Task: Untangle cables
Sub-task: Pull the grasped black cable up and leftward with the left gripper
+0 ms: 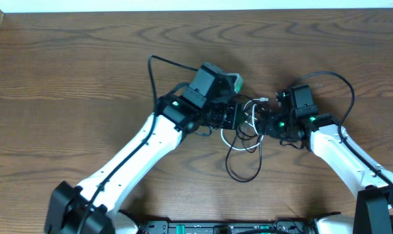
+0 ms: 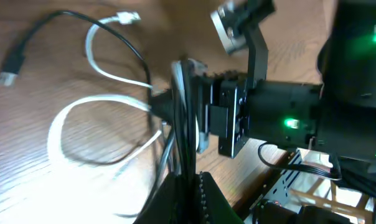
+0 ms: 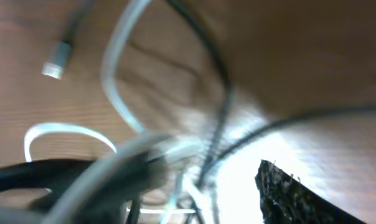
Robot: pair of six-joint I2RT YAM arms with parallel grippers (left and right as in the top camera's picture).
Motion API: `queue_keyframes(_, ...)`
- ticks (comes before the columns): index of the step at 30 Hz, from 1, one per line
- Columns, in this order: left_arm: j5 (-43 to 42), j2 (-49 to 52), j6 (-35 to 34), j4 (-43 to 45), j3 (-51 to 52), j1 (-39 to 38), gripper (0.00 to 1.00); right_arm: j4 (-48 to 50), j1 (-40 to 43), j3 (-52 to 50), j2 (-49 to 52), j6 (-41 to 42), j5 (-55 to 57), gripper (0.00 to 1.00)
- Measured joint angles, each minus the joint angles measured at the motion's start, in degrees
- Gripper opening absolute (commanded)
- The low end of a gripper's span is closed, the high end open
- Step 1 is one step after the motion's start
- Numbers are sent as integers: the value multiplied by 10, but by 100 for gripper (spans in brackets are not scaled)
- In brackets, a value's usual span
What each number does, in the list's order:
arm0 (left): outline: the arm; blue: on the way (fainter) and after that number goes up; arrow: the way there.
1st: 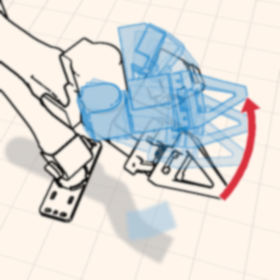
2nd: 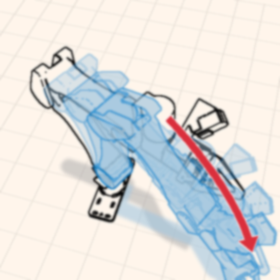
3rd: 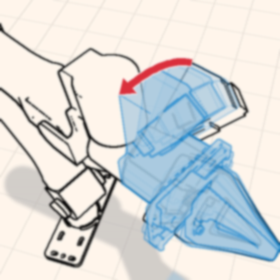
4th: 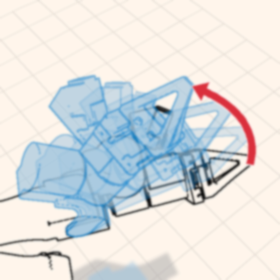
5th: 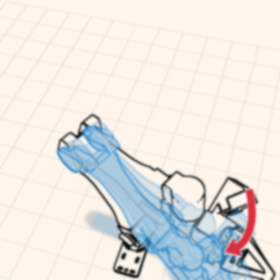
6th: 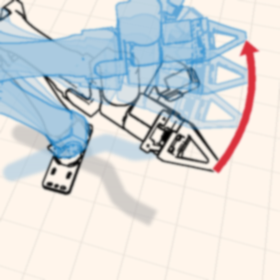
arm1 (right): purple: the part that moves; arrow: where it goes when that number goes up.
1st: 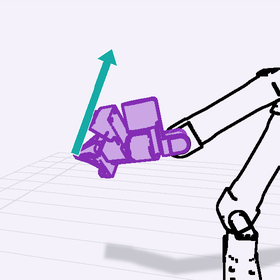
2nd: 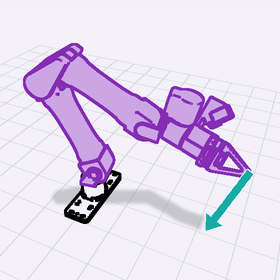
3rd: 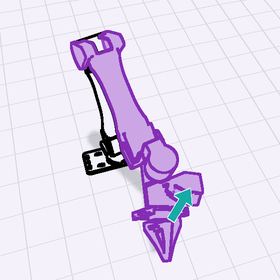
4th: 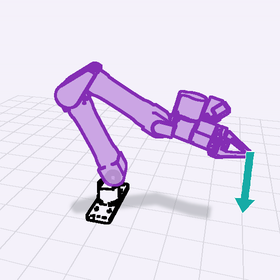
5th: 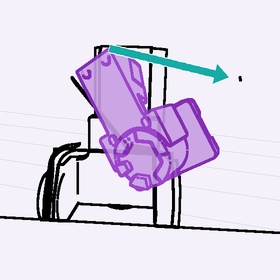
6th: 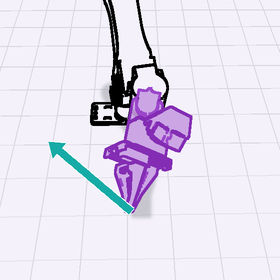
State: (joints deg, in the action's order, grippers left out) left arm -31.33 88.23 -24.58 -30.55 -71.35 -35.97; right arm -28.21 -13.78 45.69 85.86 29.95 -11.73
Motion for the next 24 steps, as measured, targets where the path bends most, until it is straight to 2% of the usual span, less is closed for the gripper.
queue_keyframes(10, 2, -92, 16, -40, 1, 109, 8, -48, 11, 0, 0, 29, 115, 71)
queue_keyframes(24, 2, -99, 41, -53, 1, 230, 8, -110, 59, 0, 0, 34, 172, 73)
